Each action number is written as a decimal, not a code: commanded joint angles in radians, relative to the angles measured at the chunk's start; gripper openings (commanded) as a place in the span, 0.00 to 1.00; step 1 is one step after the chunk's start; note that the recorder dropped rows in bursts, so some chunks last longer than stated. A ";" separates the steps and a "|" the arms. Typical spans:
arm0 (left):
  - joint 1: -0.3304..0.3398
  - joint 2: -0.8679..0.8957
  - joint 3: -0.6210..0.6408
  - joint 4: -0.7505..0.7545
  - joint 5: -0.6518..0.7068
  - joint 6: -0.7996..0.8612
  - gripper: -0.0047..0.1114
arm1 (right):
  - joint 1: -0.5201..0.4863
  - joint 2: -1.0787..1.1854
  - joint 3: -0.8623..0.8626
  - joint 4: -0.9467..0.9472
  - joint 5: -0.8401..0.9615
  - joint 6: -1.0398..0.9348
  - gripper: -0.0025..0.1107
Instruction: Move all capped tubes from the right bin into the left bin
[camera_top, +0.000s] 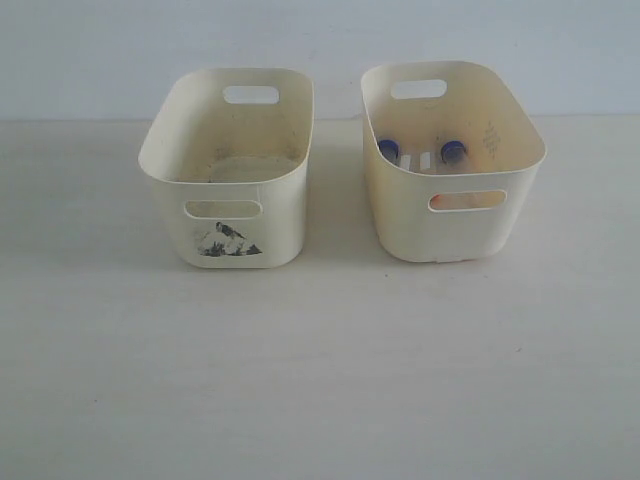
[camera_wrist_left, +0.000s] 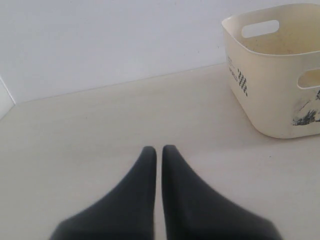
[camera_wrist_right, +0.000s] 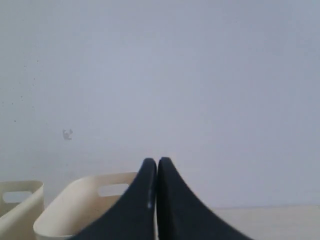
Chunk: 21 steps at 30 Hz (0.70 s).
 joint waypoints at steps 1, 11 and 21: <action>-0.001 0.000 -0.004 -0.004 -0.009 -0.013 0.08 | -0.002 -0.005 -0.001 0.000 -0.060 -0.002 0.02; -0.001 0.000 -0.004 -0.004 -0.009 -0.013 0.08 | -0.002 0.003 -0.163 0.018 -0.079 -0.163 0.02; -0.001 0.000 -0.004 -0.004 -0.009 -0.013 0.08 | -0.002 0.455 -0.729 0.029 0.693 -0.224 0.02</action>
